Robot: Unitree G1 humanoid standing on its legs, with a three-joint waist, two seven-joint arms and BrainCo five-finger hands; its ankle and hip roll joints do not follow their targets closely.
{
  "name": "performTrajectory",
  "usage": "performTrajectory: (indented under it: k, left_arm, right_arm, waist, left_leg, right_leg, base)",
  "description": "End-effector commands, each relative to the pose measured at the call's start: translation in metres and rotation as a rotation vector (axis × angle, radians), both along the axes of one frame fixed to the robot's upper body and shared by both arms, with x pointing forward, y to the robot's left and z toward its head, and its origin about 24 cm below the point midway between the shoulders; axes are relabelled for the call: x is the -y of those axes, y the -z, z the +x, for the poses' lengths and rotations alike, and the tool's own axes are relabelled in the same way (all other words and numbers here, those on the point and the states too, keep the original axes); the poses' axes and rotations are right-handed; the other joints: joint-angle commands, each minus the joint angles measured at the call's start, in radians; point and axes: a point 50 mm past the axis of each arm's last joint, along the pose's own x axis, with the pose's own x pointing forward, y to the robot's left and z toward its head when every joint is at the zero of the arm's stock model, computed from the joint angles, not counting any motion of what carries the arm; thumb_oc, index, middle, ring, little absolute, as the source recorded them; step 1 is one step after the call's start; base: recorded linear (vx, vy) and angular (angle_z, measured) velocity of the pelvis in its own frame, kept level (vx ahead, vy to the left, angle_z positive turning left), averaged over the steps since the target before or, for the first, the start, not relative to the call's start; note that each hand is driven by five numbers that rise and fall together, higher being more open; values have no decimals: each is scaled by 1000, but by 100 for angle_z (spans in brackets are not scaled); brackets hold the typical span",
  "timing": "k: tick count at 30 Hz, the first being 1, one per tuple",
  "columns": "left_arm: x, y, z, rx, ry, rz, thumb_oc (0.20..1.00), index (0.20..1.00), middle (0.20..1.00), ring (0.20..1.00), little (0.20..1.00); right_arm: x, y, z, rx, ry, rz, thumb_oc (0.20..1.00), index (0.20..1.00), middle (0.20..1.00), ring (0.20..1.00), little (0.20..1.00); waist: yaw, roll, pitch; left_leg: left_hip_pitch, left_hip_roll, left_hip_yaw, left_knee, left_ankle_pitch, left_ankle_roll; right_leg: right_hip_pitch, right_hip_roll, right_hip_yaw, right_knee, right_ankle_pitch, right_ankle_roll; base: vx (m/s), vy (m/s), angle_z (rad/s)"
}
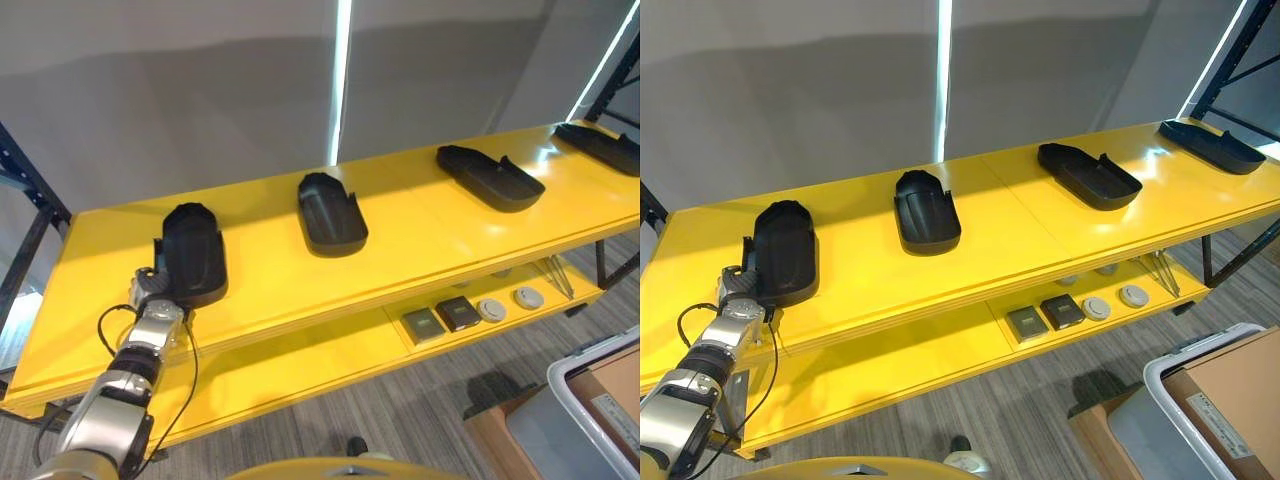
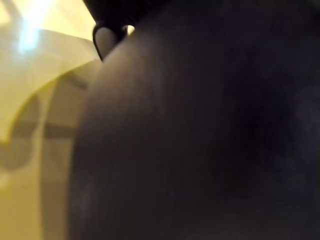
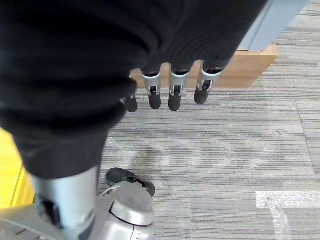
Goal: Move parts from the plastic box to the shelf.
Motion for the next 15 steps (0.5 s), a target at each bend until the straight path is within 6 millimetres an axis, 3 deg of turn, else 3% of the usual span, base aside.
performTrajectory:
  k: [1, 5, 6, 12, 15]
  left_arm:
    - [-20, -9, 5, -11, -103, 29, 200, 200, 200, 200, 200]
    - [-22, -5, 2, -21, -120, 10, 200, 200, 200, 200, 200]
    - [-21, -2, 0, -26, -124, -1, 1000, 1000, 1000, 1000, 1000]
    - [-21, -2, 0, -14, -124, -3, 1000, 1000, 1000, 1000, 1000]
    - [-21, -11, 5, 40, -87, 36, 1000, 1000, 1000, 1000, 1000]
  right_arm:
    - [2, 0, 7, -19, -64, -8, 1000, 1000, 1000, 1000, 1000]
    - [1, 0, 7, -20, -67, -7, 1000, 1000, 1000, 1000, 1000]
    - [1, 1, 6, -22, -68, -7, 1000, 1000, 1000, 1000, 1000]
    - [1, 1, 7, -20, -73, -6, 1000, 1000, 1000, 1000, 1000]
    - [2, 0, 10, -18, -70, -4, 1000, 1000, 1000, 1000, 1000]
  waist:
    - [-6, -1, 50]
    - [-6, 0, 50]
    - [-6, 1, 49]
    - [-2, 3, 47]
    - [6, 4, 46]
  left_leg:
    - [-42, 25, 9, 31, -30, 26]
    - [-41, 25, 9, 31, -31, 26]
    - [-39, 25, 10, 30, -31, 26]
    - [-34, 23, 9, 25, -30, 25]
    - [-30, 22, 6, 23, -30, 24]
  right_leg:
    - [57, -18, -6, 24, -142, 50]
    - [57, -19, -5, 25, -144, 49]
    - [59, -19, -6, 24, -144, 49]
    - [65, -20, -10, 21, -145, 49]
    - [70, -21, -15, 20, -145, 48]
  base:
    - [0, 0, 0]
    - [0, 0, 0]
    - [0, 0, 0]
    - [0, 0, 0]
    - [0, 0, 0]
